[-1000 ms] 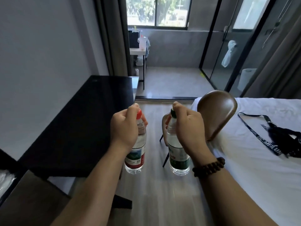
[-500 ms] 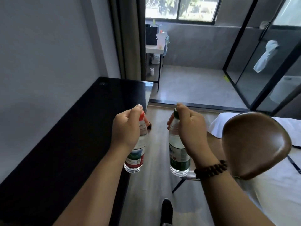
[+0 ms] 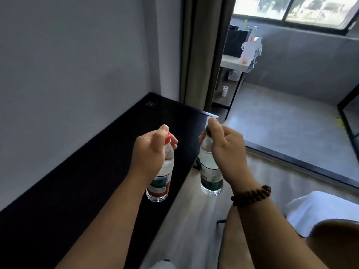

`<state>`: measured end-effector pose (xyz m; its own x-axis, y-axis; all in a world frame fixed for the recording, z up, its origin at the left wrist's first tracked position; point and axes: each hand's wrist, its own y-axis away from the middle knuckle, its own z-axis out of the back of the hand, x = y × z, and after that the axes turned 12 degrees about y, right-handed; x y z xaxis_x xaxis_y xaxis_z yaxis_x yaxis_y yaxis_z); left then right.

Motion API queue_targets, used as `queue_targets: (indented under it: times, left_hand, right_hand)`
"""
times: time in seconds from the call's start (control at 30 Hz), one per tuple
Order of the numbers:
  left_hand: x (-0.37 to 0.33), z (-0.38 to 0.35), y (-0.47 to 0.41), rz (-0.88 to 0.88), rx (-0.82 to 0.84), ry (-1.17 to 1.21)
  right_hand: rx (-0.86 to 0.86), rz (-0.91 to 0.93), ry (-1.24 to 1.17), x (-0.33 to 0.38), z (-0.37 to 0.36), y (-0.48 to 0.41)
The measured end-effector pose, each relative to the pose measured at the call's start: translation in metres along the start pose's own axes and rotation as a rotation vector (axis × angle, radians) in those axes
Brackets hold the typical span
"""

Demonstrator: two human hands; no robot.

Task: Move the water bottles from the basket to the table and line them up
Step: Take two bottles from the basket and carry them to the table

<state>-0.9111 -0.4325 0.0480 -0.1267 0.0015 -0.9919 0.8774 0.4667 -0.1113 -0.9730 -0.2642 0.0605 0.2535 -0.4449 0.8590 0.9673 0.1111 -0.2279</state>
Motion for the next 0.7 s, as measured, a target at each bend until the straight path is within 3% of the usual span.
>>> queue_targets:
  times: [0.47,0.7]
  left_hand:
    - [0.084,-0.013,-0.209,-0.026,-0.031,-0.038]
    - [0.100,-0.016,-0.273,0.103,-0.129,-0.110]
  right_hand:
    - [0.344,0.024,0.035,-0.072,-0.105,-0.221]
    - [0.510,0.035,0.116,-0.094,-0.143,-0.301]
